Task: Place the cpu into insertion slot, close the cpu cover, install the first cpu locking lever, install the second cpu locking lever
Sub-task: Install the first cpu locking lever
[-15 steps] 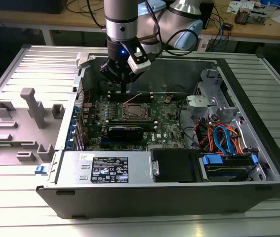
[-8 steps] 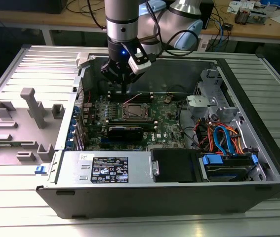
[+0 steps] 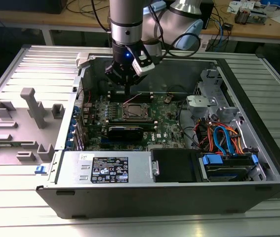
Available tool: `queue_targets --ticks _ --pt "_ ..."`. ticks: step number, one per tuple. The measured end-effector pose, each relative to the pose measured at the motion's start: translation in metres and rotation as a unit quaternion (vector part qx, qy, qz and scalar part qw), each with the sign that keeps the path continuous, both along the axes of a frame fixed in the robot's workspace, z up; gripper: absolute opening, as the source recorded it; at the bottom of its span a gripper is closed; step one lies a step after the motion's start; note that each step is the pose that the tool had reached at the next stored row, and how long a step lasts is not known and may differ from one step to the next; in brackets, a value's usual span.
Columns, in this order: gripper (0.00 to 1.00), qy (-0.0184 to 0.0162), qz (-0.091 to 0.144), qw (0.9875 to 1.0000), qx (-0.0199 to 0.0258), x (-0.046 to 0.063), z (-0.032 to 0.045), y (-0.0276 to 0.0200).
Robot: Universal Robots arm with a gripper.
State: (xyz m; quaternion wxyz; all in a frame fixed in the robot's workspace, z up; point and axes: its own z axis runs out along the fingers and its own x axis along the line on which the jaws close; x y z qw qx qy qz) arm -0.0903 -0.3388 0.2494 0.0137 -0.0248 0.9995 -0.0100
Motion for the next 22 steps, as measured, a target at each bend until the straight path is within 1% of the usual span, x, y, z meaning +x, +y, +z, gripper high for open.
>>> queue_targets --ticks 4,7,11,16,17,22 --pt "0.11 0.0 -0.002 1.0 -0.0003 0.001 -0.0023 0.0016" --pt "0.11 0.0 -0.006 1.0 -0.0032 0.002 -0.0037 0.0029" --pt "0.11 0.0001 -0.026 0.9997 -0.0033 0.004 -0.0056 0.0033" --pt "0.11 0.0 -0.026 0.9997 -0.0035 0.009 -0.0081 0.0048" --pt "0.11 0.0001 -0.026 0.9997 -0.0035 0.011 -0.0096 0.005" --pt "0.11 0.0001 -0.026 0.9997 -0.0034 0.015 -0.0137 0.0057"
